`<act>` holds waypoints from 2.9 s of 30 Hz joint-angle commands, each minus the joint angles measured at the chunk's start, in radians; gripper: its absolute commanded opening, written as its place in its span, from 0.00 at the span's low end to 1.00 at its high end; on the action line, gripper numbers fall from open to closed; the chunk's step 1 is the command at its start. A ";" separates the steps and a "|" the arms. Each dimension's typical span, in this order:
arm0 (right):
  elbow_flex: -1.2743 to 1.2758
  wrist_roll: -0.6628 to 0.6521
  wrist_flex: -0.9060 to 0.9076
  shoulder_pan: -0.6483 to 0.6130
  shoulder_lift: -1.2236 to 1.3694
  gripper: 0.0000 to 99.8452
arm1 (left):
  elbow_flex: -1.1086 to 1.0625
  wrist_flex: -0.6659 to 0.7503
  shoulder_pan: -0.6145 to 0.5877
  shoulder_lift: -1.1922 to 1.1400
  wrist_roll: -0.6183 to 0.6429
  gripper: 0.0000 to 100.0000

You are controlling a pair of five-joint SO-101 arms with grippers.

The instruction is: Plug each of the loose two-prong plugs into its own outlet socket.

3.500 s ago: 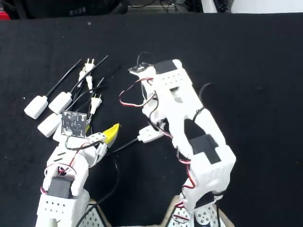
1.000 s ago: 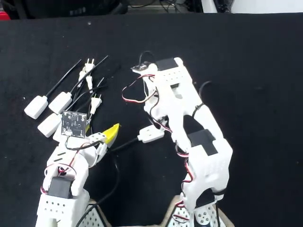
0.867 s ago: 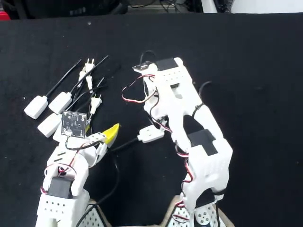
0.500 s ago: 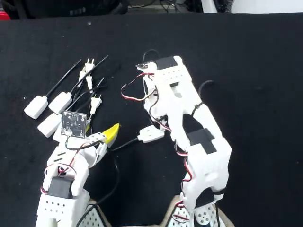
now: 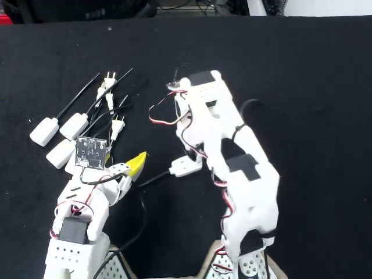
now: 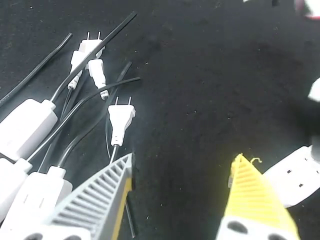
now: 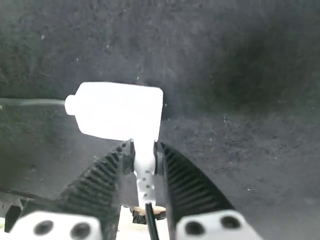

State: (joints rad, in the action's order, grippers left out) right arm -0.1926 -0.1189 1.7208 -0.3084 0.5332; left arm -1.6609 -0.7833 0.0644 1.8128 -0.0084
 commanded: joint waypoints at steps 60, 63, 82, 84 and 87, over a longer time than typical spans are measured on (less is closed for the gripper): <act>0.975 -1.059 -0.770 -0.292 -0.710 0.23 | 0.073 0.146 -0.657 0.009 0.368 0.31; 0.984 -1.059 -0.806 -0.252 -0.704 0.23 | 0.073 0.144 -0.657 0.009 0.368 0.31; 0.644 -0.896 -0.552 0.000 -0.590 0.01 | 0.070 0.140 -0.596 0.009 0.364 0.31; 0.595 -0.827 -0.499 0.091 -0.608 0.01 | 0.070 0.140 -0.598 0.009 0.364 0.31; 0.512 -0.698 -0.410 0.242 -0.616 0.01 | 0.058 0.143 -0.595 0.009 0.364 0.31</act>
State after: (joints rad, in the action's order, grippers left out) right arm 0.4289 -0.9291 1.2344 -0.2117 -0.0284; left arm -1.6103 -0.6605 -0.5447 1.8128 0.3491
